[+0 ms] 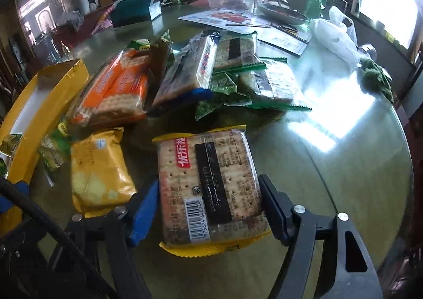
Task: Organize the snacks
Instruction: 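Move both tools back to the pile and close the right tool on a cracker pack, then lift the red-labelled cracker pack with the right tool while the left tool grasps a yellow bag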
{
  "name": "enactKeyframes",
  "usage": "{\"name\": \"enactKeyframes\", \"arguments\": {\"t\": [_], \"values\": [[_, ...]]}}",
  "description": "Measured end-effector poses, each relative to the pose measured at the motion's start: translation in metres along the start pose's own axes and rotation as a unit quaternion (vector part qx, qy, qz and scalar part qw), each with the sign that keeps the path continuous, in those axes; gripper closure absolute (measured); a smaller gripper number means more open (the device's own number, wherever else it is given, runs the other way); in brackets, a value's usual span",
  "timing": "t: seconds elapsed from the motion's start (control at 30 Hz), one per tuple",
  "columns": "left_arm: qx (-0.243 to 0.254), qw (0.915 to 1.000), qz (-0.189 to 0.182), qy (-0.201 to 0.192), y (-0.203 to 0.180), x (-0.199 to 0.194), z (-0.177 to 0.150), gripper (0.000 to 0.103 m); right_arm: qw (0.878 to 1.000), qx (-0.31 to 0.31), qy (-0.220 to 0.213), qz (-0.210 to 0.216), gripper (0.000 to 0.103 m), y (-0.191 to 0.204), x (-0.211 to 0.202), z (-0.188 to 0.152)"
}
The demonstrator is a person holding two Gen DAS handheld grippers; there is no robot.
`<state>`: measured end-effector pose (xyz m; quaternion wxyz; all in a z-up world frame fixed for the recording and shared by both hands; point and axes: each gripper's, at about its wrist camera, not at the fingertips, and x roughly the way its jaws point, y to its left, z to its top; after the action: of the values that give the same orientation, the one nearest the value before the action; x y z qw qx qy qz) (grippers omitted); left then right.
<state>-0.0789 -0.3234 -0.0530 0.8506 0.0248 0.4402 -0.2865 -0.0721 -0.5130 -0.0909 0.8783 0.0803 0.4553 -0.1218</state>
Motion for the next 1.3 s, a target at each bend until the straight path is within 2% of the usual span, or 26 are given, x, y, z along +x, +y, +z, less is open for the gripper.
{"name": "enactKeyframes", "arguments": {"t": [0.27,0.53,0.8,1.0,1.03,1.1,1.13,1.3], "values": [[-0.007,0.9998,-0.004,0.017,-0.003,0.013,0.006,0.027,0.998,0.052,-0.007,-0.026,0.031,-0.014,-0.027,-0.04],[-0.006,0.9991,-0.014,0.039,-0.023,0.04,0.031,0.027,0.991,0.13,-0.027,-0.008,0.032,-0.034,-0.053,-0.072],[-0.025,0.9977,0.018,0.06,-0.026,0.074,0.049,0.027,0.991,0.127,-0.034,-0.009,0.032,-0.031,-0.053,-0.075],[0.014,0.9976,0.043,0.053,-0.037,0.077,0.045,0.027,0.991,0.124,-0.038,-0.013,0.032,-0.029,-0.054,-0.078],[0.021,0.9972,0.05,0.052,-0.037,0.075,0.041,0.029,0.991,0.124,-0.038,-0.014,0.032,-0.029,-0.054,-0.078],[0.027,0.9974,0.049,0.045,-0.037,0.071,0.037,0.049,0.991,0.125,-0.038,-0.013,0.033,-0.029,-0.054,-0.078],[0.033,0.9973,0.049,0.044,-0.037,0.069,0.036,0.052,0.991,0.124,-0.04,-0.013,0.033,-0.028,-0.054,-0.078],[0.031,0.9981,0.035,0.04,-0.031,0.055,0.023,0.056,0.993,0.109,-0.041,-0.014,0.033,-0.021,-0.054,-0.078]]}}
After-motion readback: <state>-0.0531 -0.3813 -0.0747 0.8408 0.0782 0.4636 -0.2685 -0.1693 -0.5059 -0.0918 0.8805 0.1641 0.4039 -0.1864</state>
